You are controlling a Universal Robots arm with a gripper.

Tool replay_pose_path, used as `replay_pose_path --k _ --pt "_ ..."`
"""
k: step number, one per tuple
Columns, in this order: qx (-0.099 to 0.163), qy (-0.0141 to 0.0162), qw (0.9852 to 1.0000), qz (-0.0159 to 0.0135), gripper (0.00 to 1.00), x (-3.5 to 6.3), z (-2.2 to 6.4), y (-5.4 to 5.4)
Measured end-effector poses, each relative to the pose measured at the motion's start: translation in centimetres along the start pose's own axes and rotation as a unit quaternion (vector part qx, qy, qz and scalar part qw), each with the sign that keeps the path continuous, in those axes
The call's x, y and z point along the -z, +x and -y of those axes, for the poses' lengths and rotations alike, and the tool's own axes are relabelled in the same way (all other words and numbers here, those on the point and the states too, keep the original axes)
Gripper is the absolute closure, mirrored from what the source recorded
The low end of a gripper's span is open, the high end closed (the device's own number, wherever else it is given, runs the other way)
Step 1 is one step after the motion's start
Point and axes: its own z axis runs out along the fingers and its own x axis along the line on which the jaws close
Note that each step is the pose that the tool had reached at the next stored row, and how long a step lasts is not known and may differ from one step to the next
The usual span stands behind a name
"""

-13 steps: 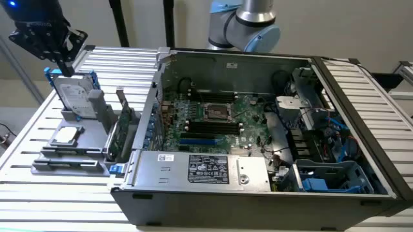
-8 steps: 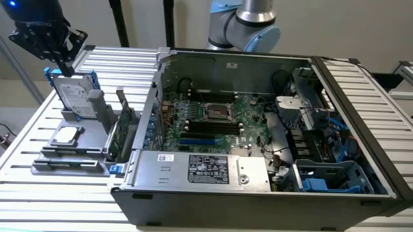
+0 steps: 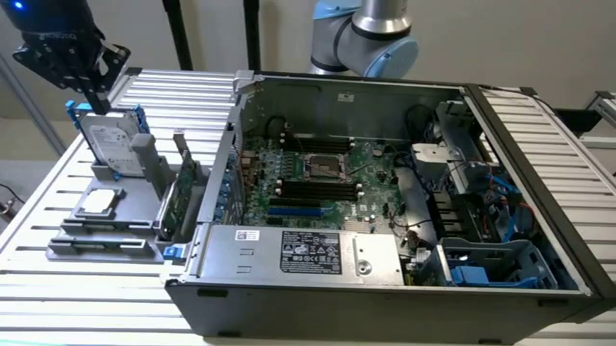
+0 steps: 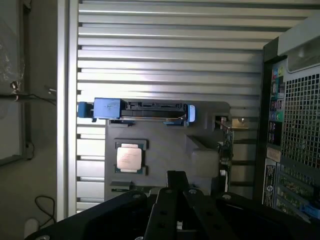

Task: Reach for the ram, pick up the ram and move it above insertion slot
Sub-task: 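Reach for the ram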

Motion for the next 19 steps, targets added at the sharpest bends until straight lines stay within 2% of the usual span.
replay_pose_path --k 3,19 --pt "0.000 0.0000 1.0000 0.0001 0.89 0.00 0.91 0.0" --pt "0.000 0.0000 1.0000 0.0002 0.89 -0.34 8.22 0.2"
